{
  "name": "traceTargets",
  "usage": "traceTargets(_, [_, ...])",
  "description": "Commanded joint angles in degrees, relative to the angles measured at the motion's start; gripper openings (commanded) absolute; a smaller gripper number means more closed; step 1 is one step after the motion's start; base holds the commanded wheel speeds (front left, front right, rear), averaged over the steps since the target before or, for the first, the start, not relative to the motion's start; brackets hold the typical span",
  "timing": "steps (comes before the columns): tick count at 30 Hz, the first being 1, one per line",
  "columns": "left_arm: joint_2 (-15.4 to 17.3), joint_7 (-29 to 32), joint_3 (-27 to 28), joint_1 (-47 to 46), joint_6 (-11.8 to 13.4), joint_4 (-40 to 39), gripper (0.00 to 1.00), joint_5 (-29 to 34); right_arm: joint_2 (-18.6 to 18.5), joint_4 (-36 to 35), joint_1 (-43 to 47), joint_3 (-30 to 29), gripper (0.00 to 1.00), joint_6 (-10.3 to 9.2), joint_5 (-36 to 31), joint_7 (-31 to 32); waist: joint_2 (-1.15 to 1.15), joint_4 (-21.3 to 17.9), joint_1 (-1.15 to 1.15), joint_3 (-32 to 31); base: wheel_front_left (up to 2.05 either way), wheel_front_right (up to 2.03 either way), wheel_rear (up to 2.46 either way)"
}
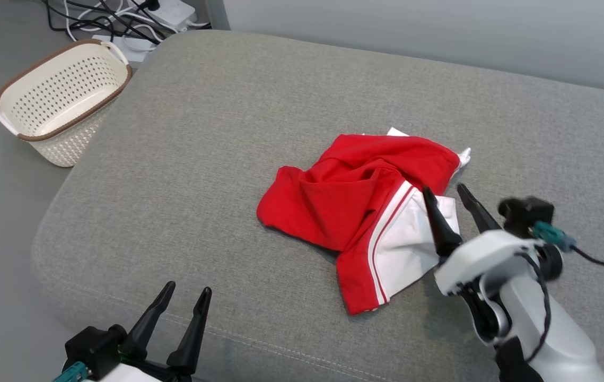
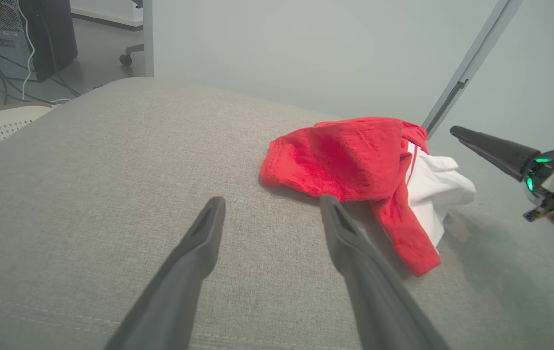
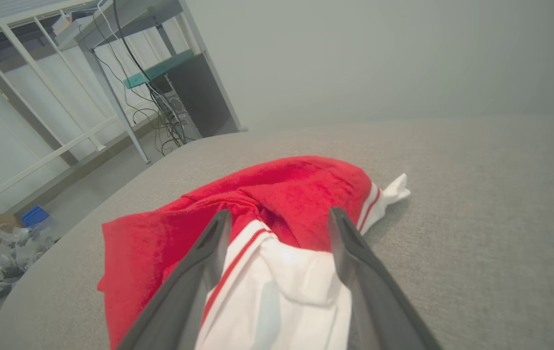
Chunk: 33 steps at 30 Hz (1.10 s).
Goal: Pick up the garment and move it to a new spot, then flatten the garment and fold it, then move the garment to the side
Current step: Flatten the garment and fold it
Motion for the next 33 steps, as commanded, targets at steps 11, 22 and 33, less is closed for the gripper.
traceTargets(11, [2.65,-0.34,0.84,-2.67,-0.41,-2.16,1.0,-0.93,0.88,-2.99,7.61,-5.13,1.0,0.41,-2.12,-0.6,0.0,-1.64,0.0,1.71,0.0,0.0,0.0])
traceTargets(22, [3.07,-0.34,0.28,-3.18,-0.41,-1.41,1.0,-1.94,0.88,1.49,3.66,-1.51,0.83,0.41,-0.28,-0.6,0.0,0.69,0.0,2.45,0.0,0.0,0.0])
traceTargets(33, [2.39,-0.34,0.72,-2.77,-0.41,-0.62,1.0,-1.69,0.88,-8.96,-2.42,6.99,0.0,0.41,1.58,-0.6,0.0,0.09,0.0,1.23,0.0,0.0,0.0])
